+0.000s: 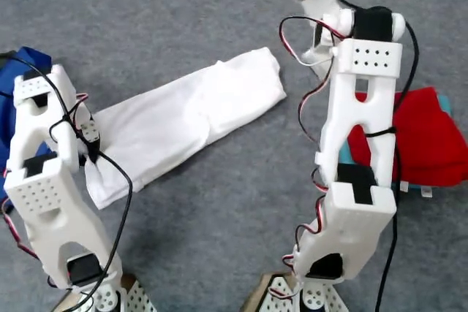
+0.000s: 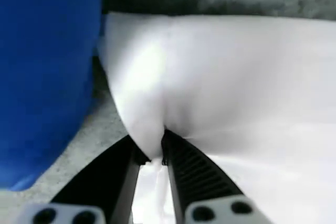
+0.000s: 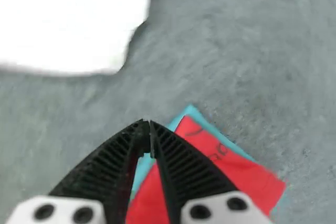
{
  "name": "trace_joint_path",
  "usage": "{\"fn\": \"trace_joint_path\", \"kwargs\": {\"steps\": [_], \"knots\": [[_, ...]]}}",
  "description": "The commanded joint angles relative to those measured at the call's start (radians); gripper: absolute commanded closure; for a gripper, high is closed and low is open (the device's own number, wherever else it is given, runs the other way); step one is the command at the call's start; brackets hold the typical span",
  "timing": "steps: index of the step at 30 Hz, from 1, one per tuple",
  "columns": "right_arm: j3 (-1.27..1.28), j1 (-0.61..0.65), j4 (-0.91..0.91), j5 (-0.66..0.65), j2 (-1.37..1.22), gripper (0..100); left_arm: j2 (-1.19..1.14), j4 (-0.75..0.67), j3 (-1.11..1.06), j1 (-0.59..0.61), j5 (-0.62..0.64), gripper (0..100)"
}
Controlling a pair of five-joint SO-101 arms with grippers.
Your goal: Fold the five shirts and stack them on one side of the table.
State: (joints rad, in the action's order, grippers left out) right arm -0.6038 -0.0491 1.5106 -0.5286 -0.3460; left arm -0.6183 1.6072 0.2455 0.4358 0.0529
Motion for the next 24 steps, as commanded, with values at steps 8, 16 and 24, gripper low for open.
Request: {"fn": "trace_joint_path", "kwargs": {"steps": [8,16,24], "knots": [[0.481,-0.025,-0.709,0.381,-0.022,99.3,0.133,0.153,0.345,-0.1,0.005,98],[0.664,-0.025,-0.987,0.427,-0.022,99.3,0.245,0.15,0.388,-0.33,0.025,98],[0.662,-0.028,-0.991,0.419,-0.024,99.3,0.243,0.037,0.568,-0.562,0.187,98]]}}
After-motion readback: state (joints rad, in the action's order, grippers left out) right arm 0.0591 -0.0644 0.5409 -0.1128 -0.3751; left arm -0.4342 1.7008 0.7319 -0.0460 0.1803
